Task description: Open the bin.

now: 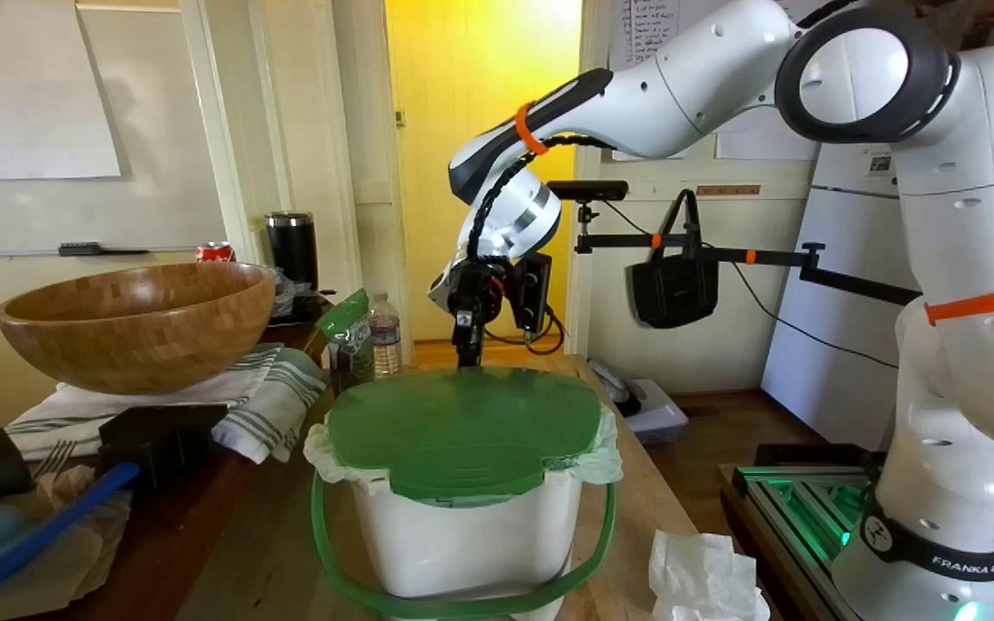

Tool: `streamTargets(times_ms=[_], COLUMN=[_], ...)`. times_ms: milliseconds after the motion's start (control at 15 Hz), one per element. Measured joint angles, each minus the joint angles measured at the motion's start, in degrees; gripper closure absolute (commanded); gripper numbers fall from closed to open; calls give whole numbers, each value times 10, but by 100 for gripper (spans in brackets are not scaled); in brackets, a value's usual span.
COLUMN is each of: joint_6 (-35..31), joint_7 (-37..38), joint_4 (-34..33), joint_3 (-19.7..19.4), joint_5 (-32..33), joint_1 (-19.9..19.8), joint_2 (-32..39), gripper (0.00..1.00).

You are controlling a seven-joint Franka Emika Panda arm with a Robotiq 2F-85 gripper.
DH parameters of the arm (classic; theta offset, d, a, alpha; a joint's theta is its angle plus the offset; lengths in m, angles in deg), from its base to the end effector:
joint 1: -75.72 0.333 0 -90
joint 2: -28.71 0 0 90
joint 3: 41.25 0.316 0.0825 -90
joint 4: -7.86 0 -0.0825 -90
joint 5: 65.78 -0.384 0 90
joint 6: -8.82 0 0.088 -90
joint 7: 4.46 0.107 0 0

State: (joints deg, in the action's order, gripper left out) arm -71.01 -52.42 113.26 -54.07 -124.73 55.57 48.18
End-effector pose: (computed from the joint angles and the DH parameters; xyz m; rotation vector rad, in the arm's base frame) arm 0.5342 -0.2122 0.3584 -1.9624 0.0048 -0.0969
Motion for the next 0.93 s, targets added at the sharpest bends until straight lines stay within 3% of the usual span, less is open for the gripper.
streamTargets(times_ms=[933], joint_6=[6], joint_7=[0], joint_4=[0], joint_3=[-2], joint_5=[0], joint_1=[0], joint_2=[-29], gripper=[0])
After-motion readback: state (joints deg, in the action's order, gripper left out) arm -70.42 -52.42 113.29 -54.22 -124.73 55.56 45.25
